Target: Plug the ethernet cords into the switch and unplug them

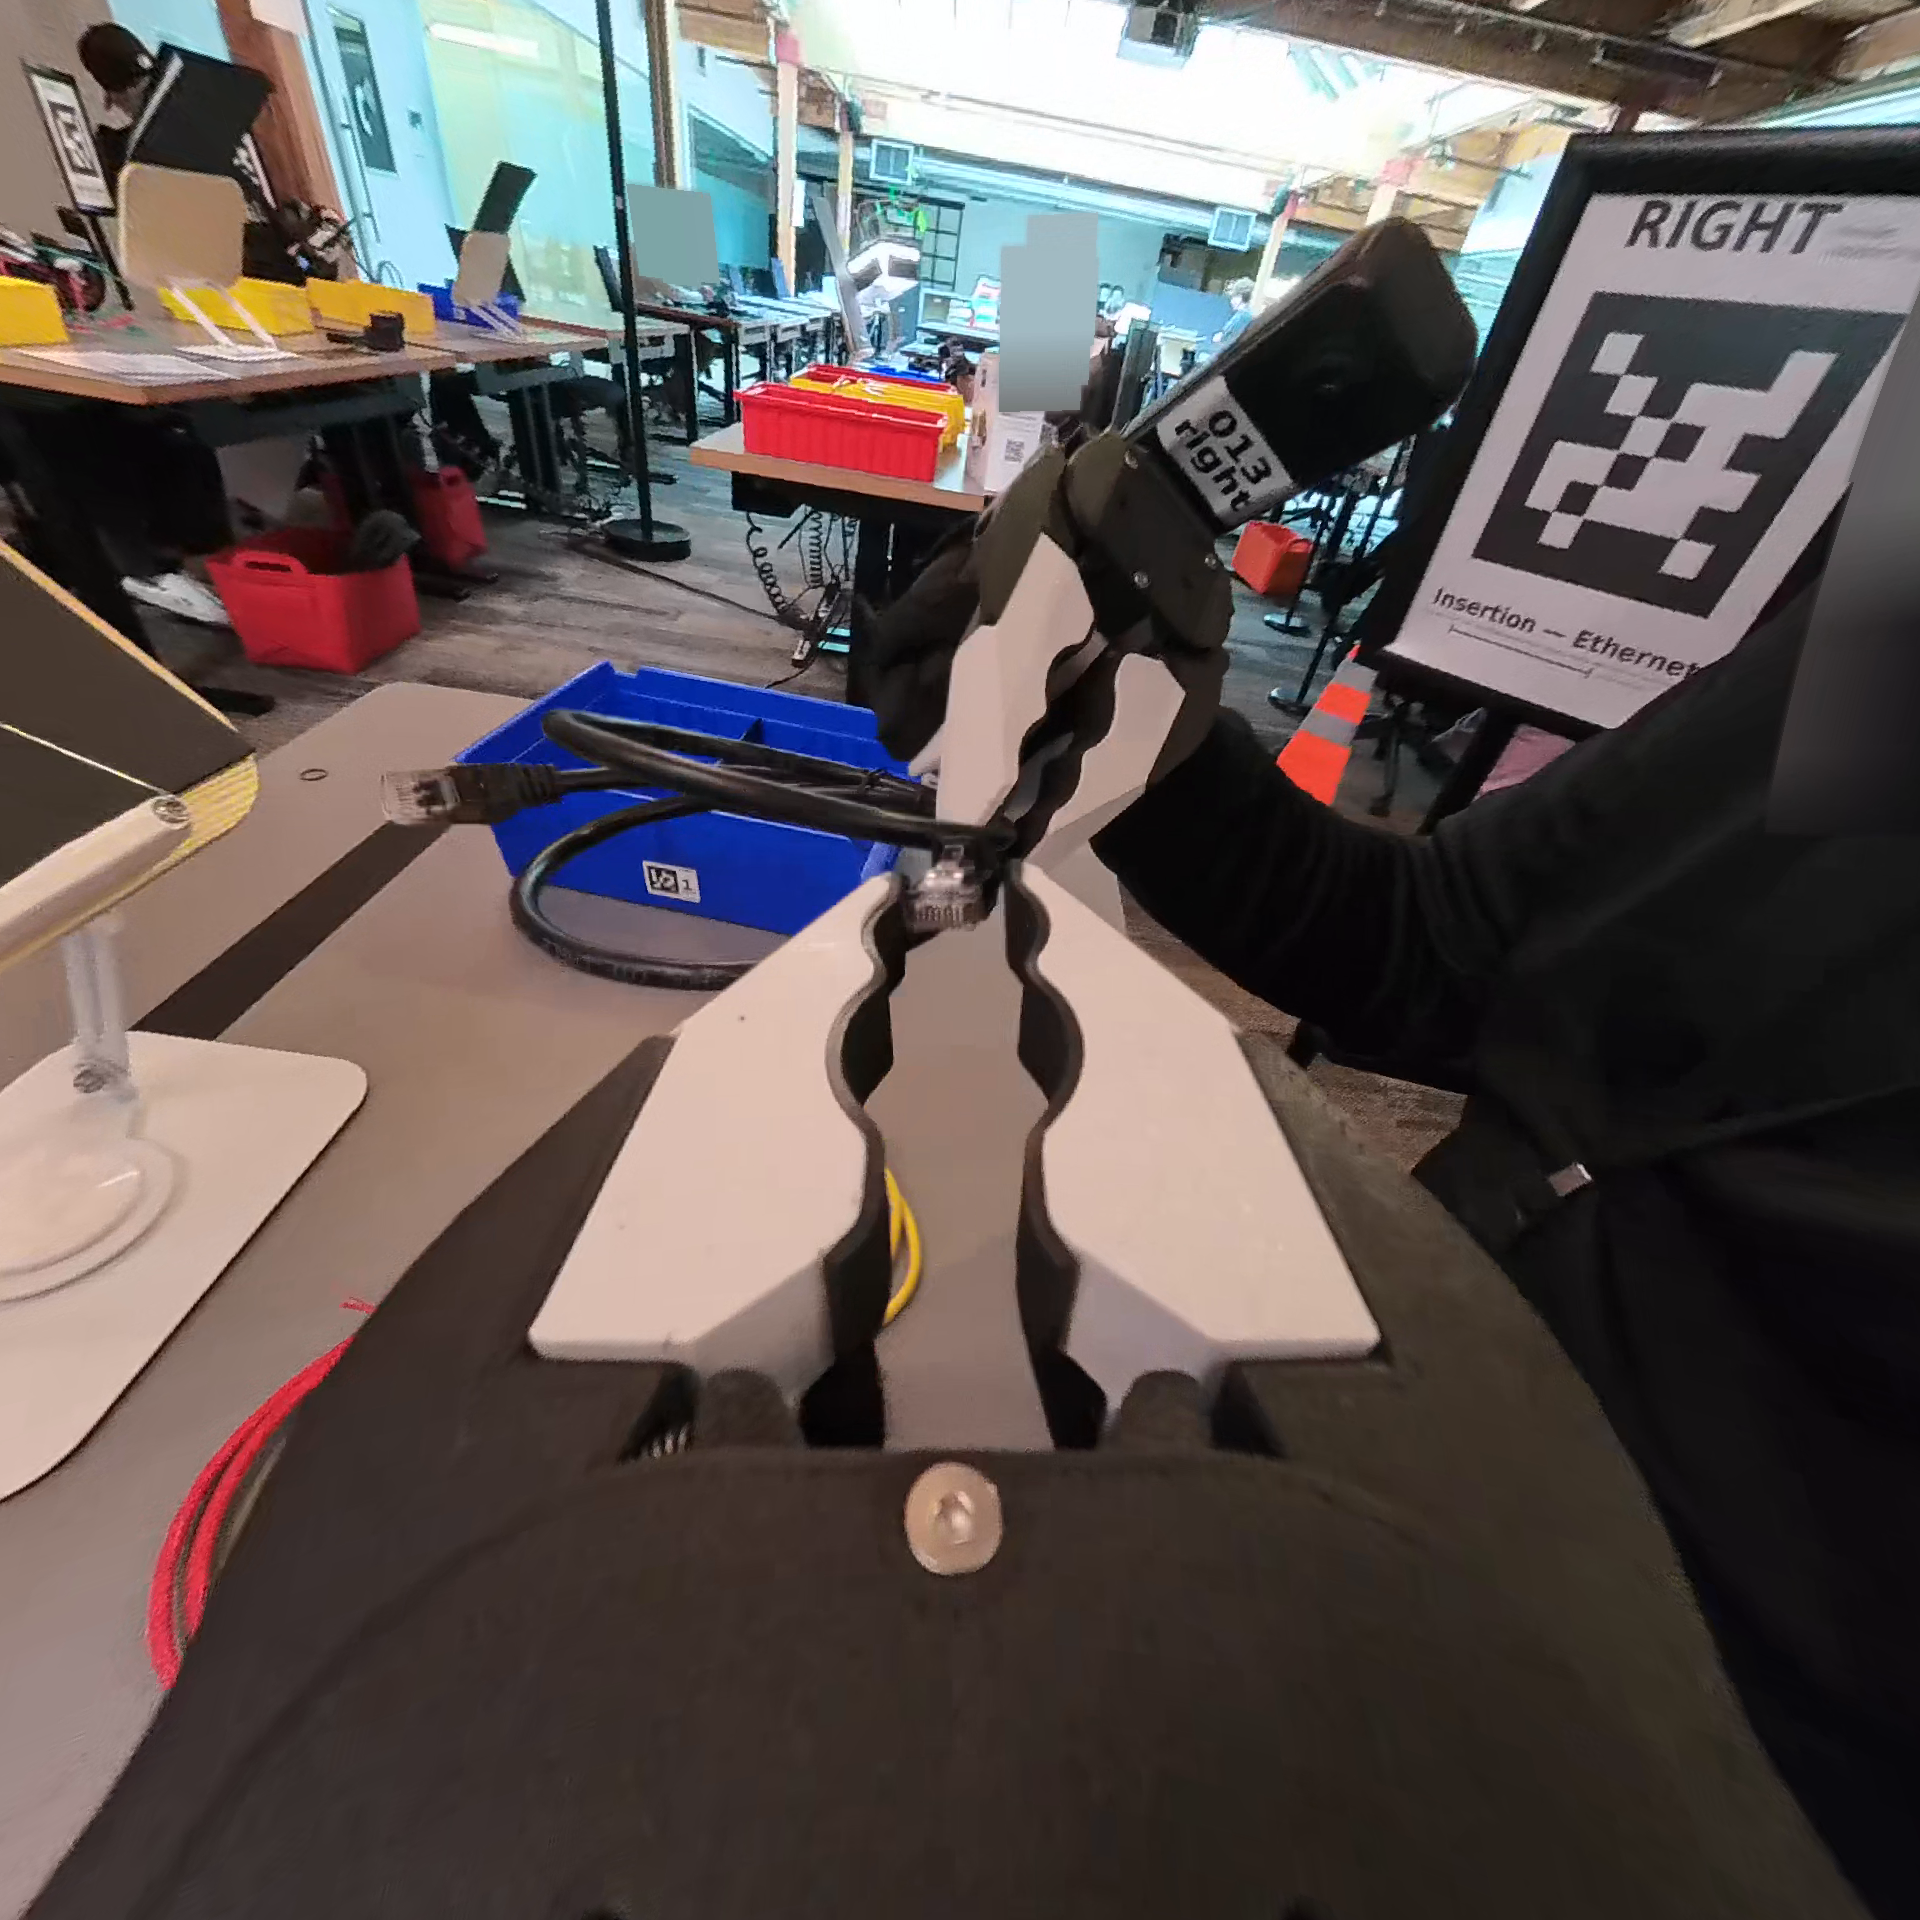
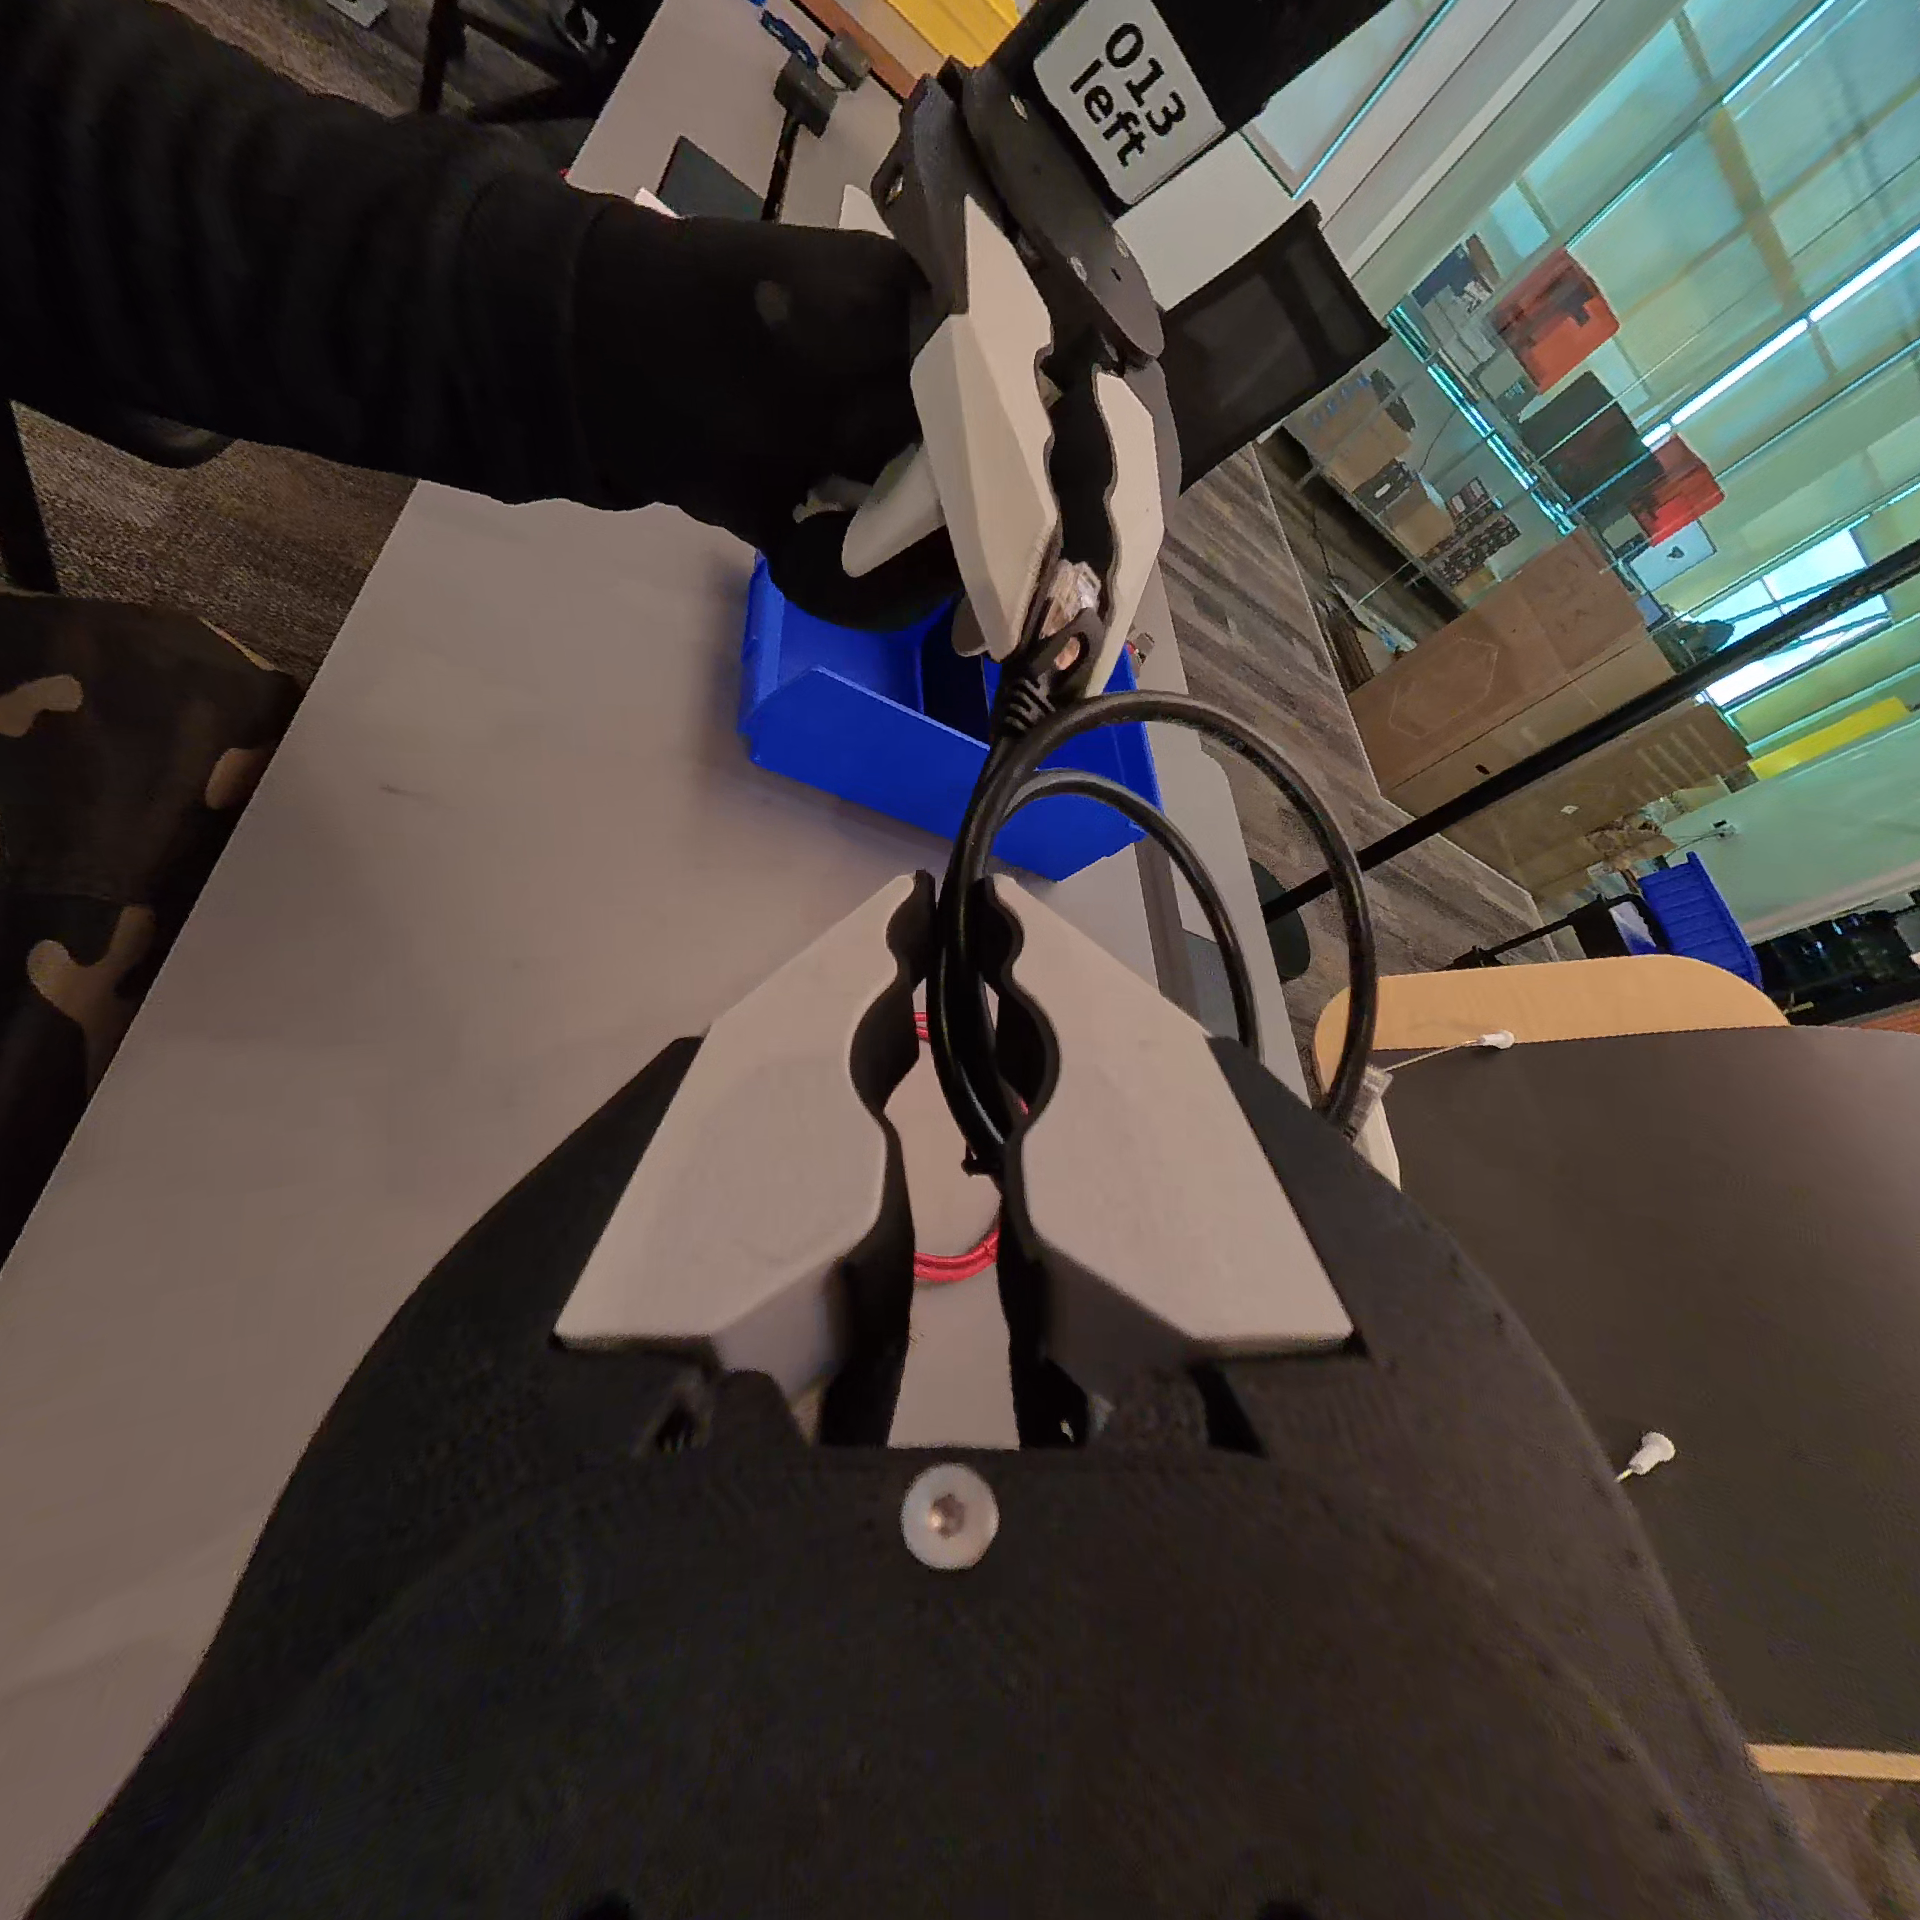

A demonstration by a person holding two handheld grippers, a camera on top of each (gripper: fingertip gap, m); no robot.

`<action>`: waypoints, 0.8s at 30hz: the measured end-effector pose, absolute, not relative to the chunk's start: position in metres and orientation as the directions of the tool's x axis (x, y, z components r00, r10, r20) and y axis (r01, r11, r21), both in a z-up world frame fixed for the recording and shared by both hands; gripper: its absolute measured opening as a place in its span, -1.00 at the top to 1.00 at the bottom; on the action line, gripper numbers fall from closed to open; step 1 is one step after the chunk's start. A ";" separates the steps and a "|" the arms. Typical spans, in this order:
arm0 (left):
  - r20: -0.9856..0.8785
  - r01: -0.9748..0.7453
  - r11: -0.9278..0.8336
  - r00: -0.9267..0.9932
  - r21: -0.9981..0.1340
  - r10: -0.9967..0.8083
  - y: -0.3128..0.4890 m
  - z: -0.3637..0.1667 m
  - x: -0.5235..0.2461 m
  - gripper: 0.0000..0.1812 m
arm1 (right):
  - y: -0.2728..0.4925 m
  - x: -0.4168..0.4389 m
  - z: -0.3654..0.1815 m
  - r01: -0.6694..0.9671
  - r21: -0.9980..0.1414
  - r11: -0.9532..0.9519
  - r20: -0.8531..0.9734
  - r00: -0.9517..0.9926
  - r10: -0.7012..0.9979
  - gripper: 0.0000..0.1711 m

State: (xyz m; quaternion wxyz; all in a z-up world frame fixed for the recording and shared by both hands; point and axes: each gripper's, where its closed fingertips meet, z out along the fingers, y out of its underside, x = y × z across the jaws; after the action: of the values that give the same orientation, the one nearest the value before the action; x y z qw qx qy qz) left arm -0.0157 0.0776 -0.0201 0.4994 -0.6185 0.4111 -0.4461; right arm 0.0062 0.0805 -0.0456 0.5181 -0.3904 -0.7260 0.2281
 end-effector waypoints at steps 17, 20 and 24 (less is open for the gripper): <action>0.080 -0.066 -0.102 0.278 -0.993 -0.957 0.071 -0.013 -0.012 0.90 | 0.088 0.010 -0.021 0.275 -0.807 0.522 0.524 -0.073 0.849 0.61; 0.038 -0.074 -0.062 0.292 -0.995 -0.956 0.069 -0.009 -0.010 0.90 | 0.062 0.011 0.004 0.106 -0.887 0.449 0.435 -0.131 0.891 0.63; -0.033 -0.081 0.008 0.312 -0.997 -0.950 0.063 0.000 -0.005 0.90 | 0.054 0.000 0.018 -0.022 -0.952 0.306 0.305 -0.171 0.937 0.68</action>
State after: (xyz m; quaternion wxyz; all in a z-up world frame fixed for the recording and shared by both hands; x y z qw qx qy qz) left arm -0.0051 0.0634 -0.0004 0.5577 -0.5871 0.4390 -0.3892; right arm 0.0003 0.0537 0.0178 0.5251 -0.3723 -0.6143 0.4564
